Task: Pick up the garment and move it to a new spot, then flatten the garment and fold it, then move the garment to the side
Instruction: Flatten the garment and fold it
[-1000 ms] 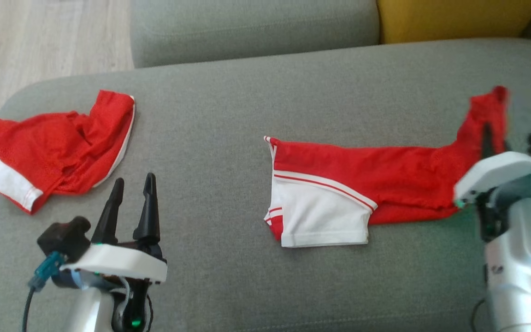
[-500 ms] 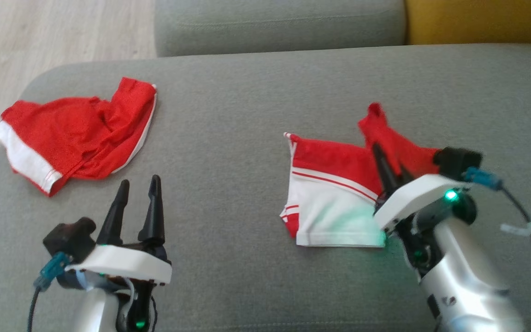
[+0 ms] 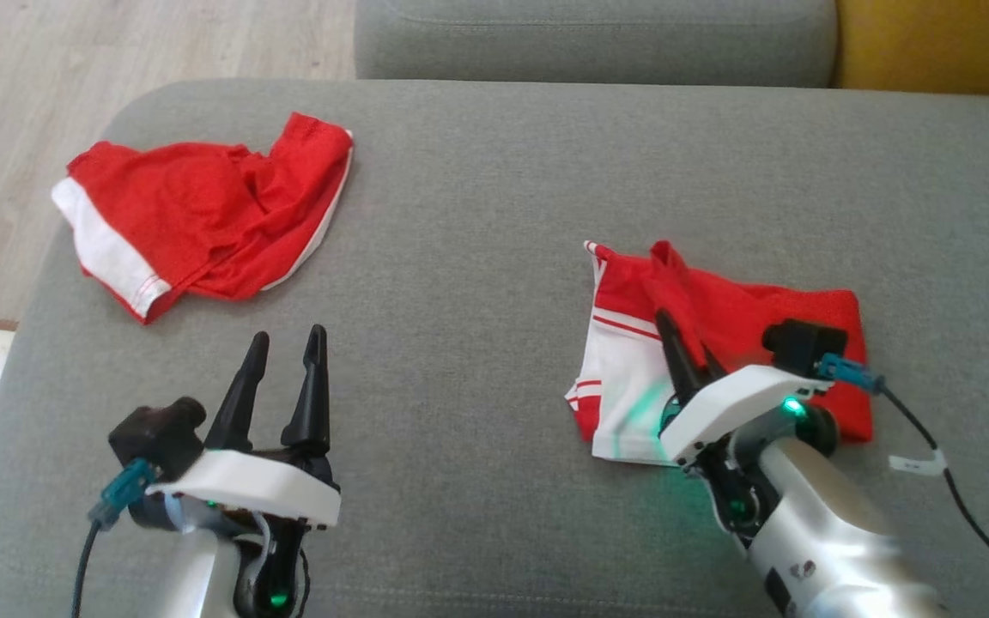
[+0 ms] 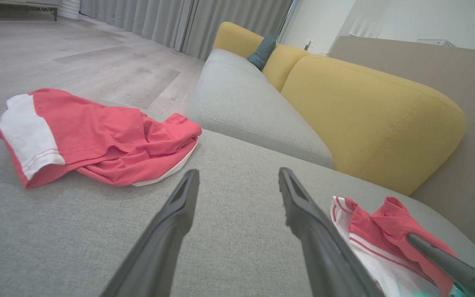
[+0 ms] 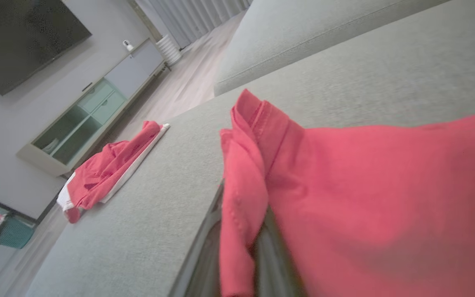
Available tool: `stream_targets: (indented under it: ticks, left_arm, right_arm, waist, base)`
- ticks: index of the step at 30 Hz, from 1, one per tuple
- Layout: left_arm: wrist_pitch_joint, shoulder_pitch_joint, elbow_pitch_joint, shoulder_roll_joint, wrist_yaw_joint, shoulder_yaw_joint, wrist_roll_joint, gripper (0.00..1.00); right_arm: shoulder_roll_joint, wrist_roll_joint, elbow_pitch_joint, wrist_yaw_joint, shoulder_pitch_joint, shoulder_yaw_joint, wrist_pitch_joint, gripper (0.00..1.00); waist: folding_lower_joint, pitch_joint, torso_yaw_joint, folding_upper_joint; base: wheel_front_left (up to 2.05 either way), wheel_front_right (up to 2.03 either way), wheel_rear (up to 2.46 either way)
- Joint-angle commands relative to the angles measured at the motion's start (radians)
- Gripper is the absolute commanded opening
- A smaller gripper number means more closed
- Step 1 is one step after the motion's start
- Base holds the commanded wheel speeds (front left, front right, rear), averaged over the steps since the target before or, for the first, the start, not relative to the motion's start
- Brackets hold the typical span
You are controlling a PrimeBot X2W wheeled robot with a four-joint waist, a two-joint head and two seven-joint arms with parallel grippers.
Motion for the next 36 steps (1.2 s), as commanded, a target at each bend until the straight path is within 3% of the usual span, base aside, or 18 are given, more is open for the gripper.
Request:
stream_targets:
  ticks: [1,3,4,5,14,22,28,32,36]
  left_arm:
    - [-0.012,-0.038,-0.03,0.008,0.006,0.027,-0.006,1.0]
    - [-0.012,-0.036,-0.028,0.008,0.005,0.025,-0.006,1.0]
    - [-0.012,-0.035,-0.026,0.008,0.005,0.024,-0.006,1.0]
    - [-0.012,-0.035,-0.025,0.008,0.005,0.023,-0.006,1.0]
    - [-0.012,-0.031,-0.017,0.008,0.01,0.034,-0.008,1.0]
    - [-0.012,-0.025,-0.041,0.008,0.015,0.045,-0.014,1.0]
    - [-0.012,-0.025,-0.106,0.008,0.02,0.067,-0.015,1.0]
    - [-0.012,-0.03,-0.164,0.008,0.032,0.066,-0.015,1.0]
    - [-0.012,-0.033,-0.196,0.008,0.041,0.053,0.003,1.0]
  right_arm:
    - [0.011,0.024,-0.017,-0.001,-0.039,0.042,-0.018,0.0]
    - [0.011,0.058,-0.003,-0.001,-0.047,0.087,-0.024,0.01]
    - [0.011,0.073,0.005,-0.001,-0.051,0.11,-0.023,0.74]
    - [0.011,0.089,0.007,-0.001,-0.054,0.135,-0.021,1.0]
    - [0.011,0.208,-0.082,-0.001,-0.067,0.355,-0.005,1.0]
    - [0.011,0.169,-0.049,-0.001,-0.144,0.356,-0.059,1.0]
    - [0.002,-0.033,0.022,-0.001,-0.229,0.2,-0.084,1.0]
    - [-0.08,-0.276,-0.109,-0.001,-0.165,-0.009,-0.085,1.0]
    - [-0.109,-0.412,-0.25,-0.001,-0.036,-0.187,-0.085,1.0]
  waist:
    - [0.0,-0.001,0.006,0.0]
    - [0.0,-0.002,0.011,0.0]
    - [0.0,-0.001,0.013,0.0]
    - [0.0,0.0,0.015,0.0]
    - [0.0,-0.004,0.002,0.0]
    - [0.0,-0.014,-0.05,0.0]
    - [0.0,-0.022,-0.111,0.0]
    - [0.0,-0.028,-0.141,0.0]
    - [0.0,-0.03,-0.156,0.0]
  base:
    - [0.0,0.0,0.0]
    - [0.0,0.0,0.0]
    - [0.0,0.0,0.0]
    - [0.0,0.0,0.0]
    - [0.0,0.0,0.0]
    - [0.0,0.0,0.0]
    - [0.0,0.0,0.0]
    - [0.0,0.0,0.0]
    - [0.0,0.0,0.0]
